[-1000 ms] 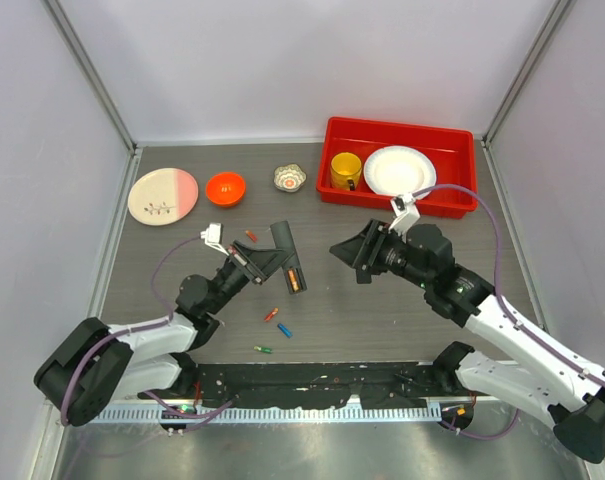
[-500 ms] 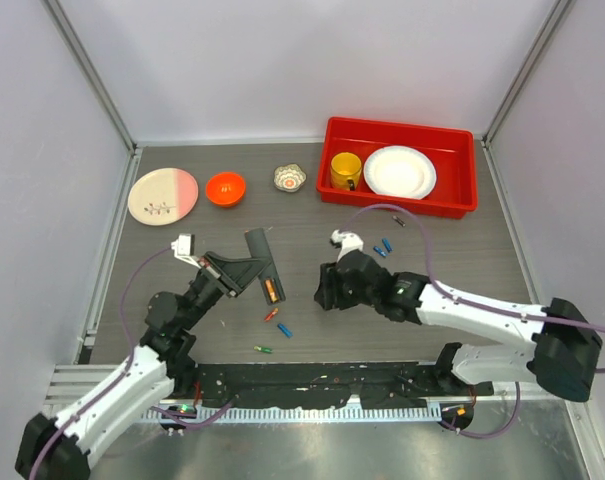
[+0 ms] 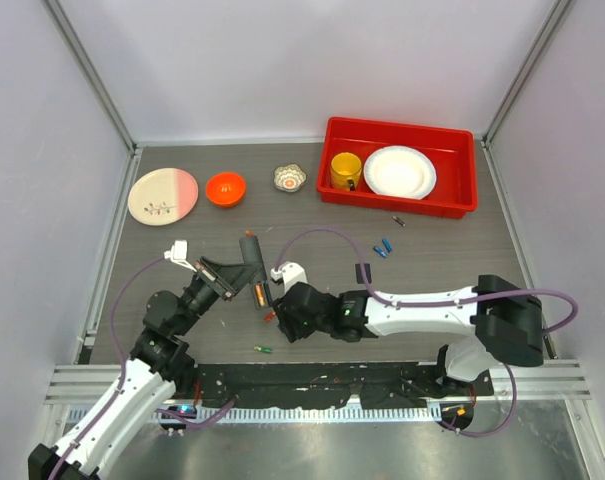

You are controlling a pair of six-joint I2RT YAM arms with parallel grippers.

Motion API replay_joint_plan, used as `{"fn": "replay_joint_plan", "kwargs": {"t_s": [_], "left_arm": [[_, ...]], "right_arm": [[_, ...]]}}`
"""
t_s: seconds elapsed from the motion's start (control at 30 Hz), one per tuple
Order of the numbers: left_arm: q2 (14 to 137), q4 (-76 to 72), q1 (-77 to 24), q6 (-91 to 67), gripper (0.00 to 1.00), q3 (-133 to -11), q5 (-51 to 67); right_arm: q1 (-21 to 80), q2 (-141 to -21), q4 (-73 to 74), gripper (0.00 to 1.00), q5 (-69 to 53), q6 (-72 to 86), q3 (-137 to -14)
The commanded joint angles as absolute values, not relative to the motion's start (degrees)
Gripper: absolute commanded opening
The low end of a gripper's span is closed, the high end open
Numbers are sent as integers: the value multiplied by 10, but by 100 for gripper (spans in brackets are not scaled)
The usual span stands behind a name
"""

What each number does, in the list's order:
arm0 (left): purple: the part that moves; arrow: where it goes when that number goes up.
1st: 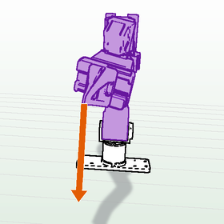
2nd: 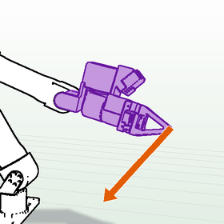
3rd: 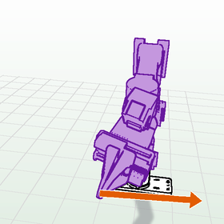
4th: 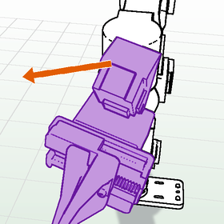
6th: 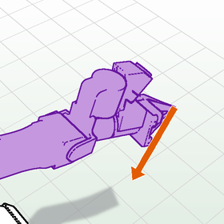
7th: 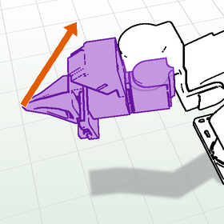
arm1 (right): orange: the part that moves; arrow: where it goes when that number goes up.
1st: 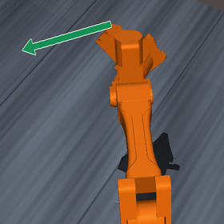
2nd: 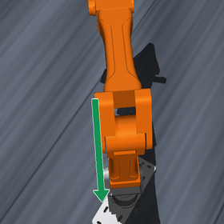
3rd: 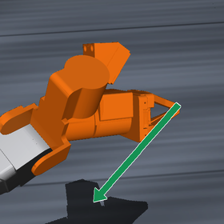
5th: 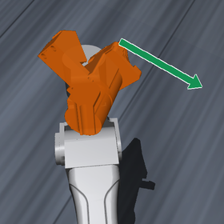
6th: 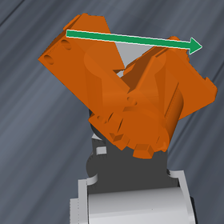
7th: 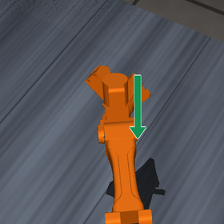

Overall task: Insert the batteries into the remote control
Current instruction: Pick up the battery from the center of the board.

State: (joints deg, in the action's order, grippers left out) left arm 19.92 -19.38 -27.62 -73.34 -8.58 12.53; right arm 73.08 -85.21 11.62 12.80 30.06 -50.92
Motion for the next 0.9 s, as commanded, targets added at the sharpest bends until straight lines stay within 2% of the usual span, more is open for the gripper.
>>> {"fn": "replay_joint_plan", "kwargs": {"t_s": [0.0,0.27,0.5,0.87], "left_arm": [[200,-210,-272,-738,0,-82,119],[192,-217,-272,-735,0,-76,116],[187,-218,-272,-732,0,-75,117],[149,-201,-272,-730,0,-77,103]], "right_arm": [[758,-881,113,50,180,287,-548],[765,-913,117,47,204,284,-554],[765,-894,116,48,208,290,-550],[765,-864,54,57,185,309,-484]]}}
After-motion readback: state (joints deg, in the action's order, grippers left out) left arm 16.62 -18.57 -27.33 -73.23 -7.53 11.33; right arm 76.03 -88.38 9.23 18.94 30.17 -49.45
